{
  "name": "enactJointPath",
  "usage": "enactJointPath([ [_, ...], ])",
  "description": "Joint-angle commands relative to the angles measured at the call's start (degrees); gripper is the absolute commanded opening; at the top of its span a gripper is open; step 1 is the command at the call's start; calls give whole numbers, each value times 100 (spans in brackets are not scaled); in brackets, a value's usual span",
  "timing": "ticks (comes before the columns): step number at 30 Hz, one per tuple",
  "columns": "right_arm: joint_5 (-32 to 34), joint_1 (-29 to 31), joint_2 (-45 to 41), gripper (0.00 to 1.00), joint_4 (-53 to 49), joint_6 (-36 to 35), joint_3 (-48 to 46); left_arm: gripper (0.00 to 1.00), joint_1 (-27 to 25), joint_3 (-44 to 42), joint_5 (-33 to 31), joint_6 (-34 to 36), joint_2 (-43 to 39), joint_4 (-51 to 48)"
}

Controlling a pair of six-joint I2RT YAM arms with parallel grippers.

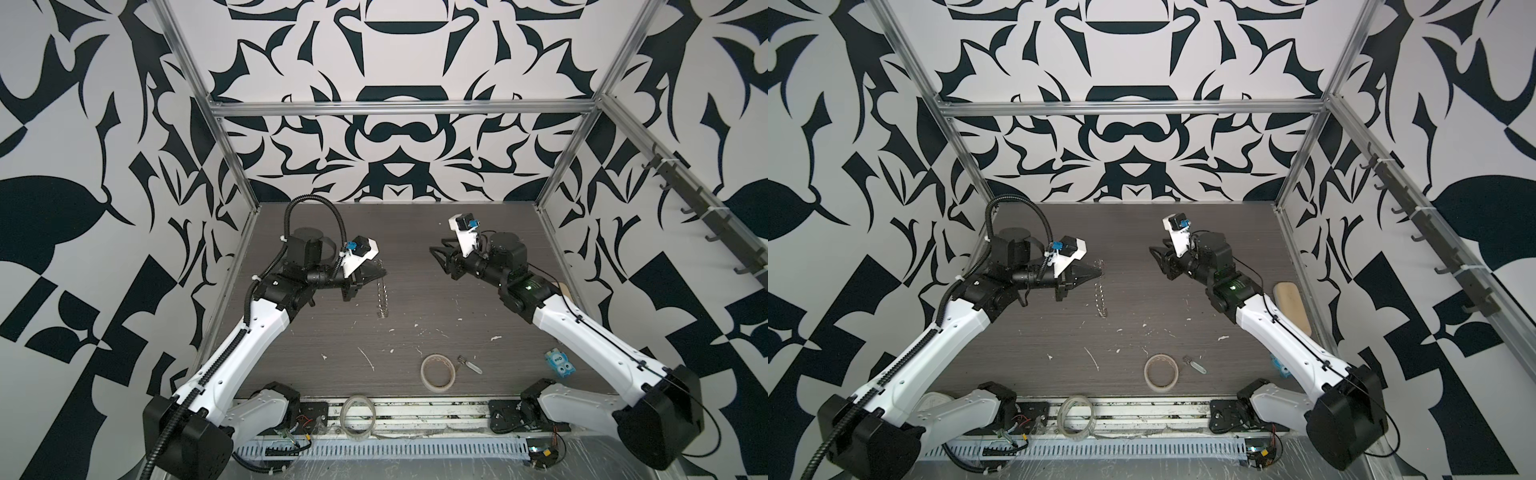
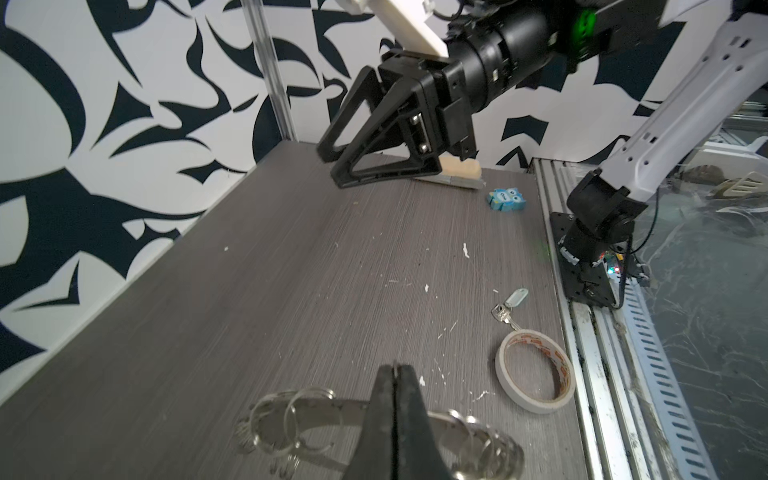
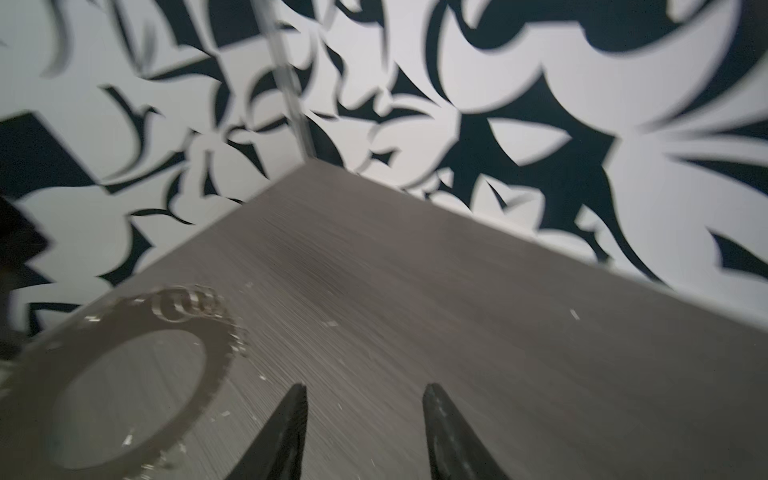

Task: Remove the keys from the keyring
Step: 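Lower the disc onto the table with the left gripper while the right gripper withdraws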

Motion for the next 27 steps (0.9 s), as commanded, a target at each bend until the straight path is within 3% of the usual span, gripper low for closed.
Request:
enactJointPath([
  [1,1649,-17,-52,49,-1722,846,149,0,24,-163,-512,-44,84,-321],
  [3,1729,-26,-45,50,-1764,1298,-115,0,19,-280,-706,-232,160,-374],
  [8,1821,-35,113,54,-1841,1582,-383,0,-2,-764,-835,-414,185,-129],
  [13,1997,-73,237,65,-1858,1990,-560,0,-36,-1071,-1011,-551,264,-17],
  [17,1923,-140,404,67,-1688,2110,-628,0,-52,-1581,-679,-972,485,1032],
  [27,1982,-286,512,70,-1803,2129,-558,0,-508,-1133,-1107,-1298,1775,1380],
])
